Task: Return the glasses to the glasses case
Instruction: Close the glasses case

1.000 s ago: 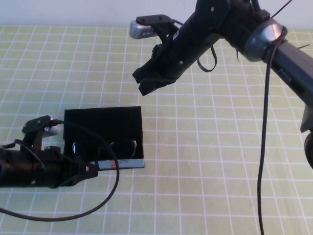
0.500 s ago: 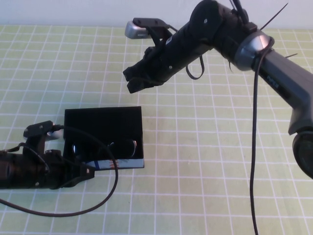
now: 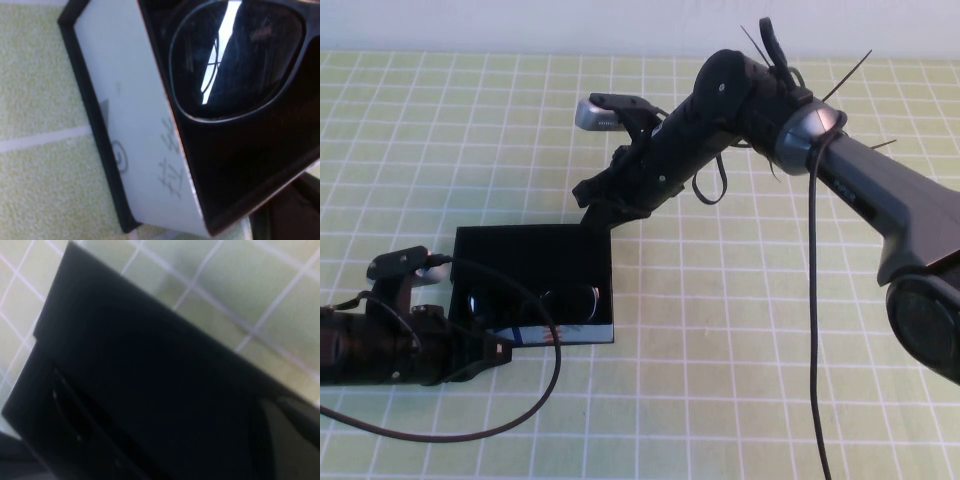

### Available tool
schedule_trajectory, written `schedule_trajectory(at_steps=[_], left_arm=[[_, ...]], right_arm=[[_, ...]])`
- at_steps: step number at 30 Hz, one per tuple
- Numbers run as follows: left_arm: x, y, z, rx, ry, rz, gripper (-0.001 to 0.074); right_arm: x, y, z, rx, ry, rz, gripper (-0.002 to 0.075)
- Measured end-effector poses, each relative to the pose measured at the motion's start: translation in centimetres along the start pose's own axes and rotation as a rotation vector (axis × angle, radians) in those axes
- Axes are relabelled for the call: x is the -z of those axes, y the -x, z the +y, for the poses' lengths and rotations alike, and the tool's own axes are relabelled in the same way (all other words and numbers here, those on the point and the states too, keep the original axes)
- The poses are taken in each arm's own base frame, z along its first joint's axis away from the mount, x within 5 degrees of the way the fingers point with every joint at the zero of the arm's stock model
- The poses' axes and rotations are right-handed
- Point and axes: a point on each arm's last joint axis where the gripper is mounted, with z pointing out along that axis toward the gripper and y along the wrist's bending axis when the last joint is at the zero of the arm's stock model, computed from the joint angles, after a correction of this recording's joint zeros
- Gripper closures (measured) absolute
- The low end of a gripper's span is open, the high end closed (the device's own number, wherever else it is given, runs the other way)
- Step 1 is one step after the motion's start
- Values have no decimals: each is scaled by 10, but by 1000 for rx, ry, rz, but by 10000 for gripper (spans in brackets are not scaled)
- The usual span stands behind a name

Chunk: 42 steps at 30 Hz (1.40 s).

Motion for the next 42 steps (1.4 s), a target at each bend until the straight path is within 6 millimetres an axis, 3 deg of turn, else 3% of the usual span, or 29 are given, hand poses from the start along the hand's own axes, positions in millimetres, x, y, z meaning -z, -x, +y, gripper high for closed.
schedule_trajectory(at_steps=[8, 16, 20, 31, 42], left_arm=[[0, 0, 0, -4, 0, 0, 738], [0, 0, 0, -8, 0, 0, 738], [0, 0, 0, -8, 0, -1, 738], [0, 1, -1, -10, -8, -2, 738], [0, 1, -1, -11, -10, -1, 738]], right_arm=[[-2, -3, 2, -11, 33, 32, 737], [21, 26, 11, 61, -29, -150, 737], [26, 29, 5, 73, -120, -172, 737], [-9, 20, -21, -46, -146, -143, 737], [-8, 8, -13, -50, -80, 18, 737]])
